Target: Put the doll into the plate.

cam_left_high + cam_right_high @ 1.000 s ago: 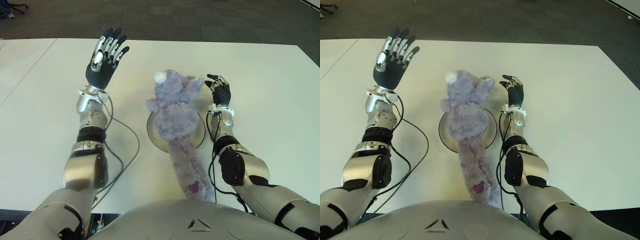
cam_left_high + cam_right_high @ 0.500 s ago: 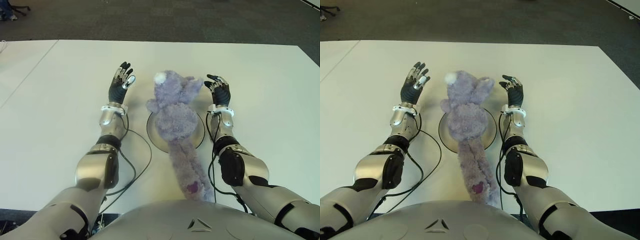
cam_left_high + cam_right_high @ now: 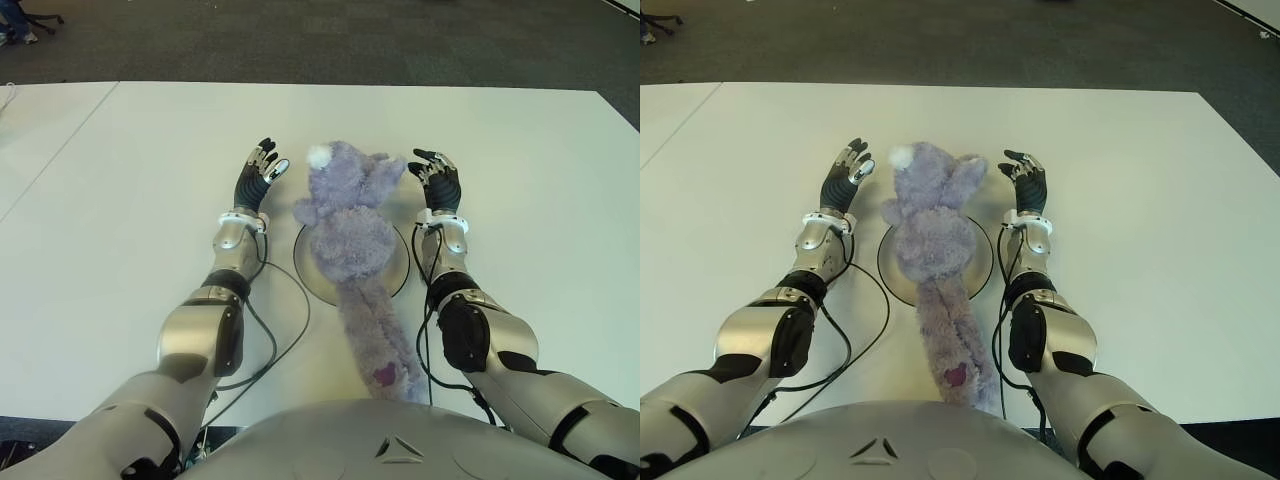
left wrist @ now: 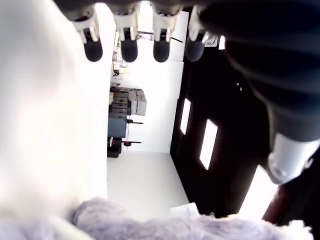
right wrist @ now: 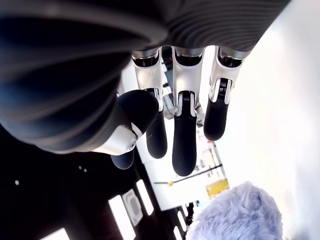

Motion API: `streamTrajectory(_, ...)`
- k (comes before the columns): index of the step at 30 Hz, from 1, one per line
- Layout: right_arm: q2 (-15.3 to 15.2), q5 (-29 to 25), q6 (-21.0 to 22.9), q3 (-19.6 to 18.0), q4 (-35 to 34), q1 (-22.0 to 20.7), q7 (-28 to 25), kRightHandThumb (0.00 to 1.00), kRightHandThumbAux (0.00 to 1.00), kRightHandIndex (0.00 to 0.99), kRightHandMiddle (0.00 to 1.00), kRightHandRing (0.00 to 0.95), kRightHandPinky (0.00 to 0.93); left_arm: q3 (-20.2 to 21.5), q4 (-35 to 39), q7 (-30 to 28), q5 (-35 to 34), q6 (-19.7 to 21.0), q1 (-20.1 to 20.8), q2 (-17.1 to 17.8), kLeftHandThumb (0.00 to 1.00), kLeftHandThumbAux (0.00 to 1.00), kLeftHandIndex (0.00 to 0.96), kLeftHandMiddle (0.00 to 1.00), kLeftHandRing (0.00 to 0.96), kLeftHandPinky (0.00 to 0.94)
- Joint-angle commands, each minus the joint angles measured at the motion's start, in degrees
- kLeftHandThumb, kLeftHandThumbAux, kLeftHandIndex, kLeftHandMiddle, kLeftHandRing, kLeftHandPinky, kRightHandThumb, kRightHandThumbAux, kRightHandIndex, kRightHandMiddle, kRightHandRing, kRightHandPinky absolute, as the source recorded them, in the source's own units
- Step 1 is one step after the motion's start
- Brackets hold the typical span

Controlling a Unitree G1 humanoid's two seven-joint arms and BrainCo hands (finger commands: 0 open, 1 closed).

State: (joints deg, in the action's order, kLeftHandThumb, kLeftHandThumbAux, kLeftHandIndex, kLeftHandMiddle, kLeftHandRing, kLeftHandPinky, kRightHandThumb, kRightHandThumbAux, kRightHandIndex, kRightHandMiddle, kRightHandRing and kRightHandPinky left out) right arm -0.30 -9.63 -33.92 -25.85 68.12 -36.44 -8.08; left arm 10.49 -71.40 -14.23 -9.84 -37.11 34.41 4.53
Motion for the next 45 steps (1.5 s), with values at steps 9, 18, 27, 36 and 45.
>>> streamTrajectory(9, 2.7, -1.3, 7.0, -1.4, 8.6, 14.0, 0.3, 0.943, 0.683, 0.427, 0.331, 0.445, 0.275, 1.9, -5.7, 1.4, 1.5, 3.3, -13.0, -3.9, 0.000, 0.631, 0.000, 0.000, 0.000, 0.000)
streamTrajectory(18, 2.5, -1.6, 7.2, -1.6, 8.6, 13.9, 0.0, 0.943, 0.683, 0.428, 0.335, 0.445, 0.287, 2.0, -6.0, 3.5, 2.1, 4.8, -13.6, -4.5, 0.000, 0.621, 0.000, 0.000, 0.000, 0.000)
streamTrajectory(27, 2.4, -1.9, 7.3, -2.0, 8.6, 13.9, -0.6, 0.943, 0.682, 0.428, 0.332, 0.447, 0.297, 1.7, -6.1, 6.6, 3.4, 6.0, -12.8, -4.9, 0.000, 0.623, 0.000, 0.000, 0.000, 0.039)
streamTrajectory(36, 2.2, -2.2, 7.5, -2.5, 8.6, 13.8, -0.8, 0.944, 0.681, 0.430, 0.338, 0.447, 0.294, 0.2, -6.3, 11.5, 5.9, 8.8, -12.0, -4.6, 0.000, 0.632, 0.005, 0.059, 0.068, 0.125)
streamTrajectory(45, 2.0, -2.1, 7.7, -2.4, 8.6, 13.8, -1.2, 0.943, 0.683, 0.426, 0.335, 0.445, 0.265, 6.0, -6.4, 6.6, -0.1, 14.6, -10.8, -5.1, 0.018, 0.647, 0.008, 0.043, 0.050, 0.071)
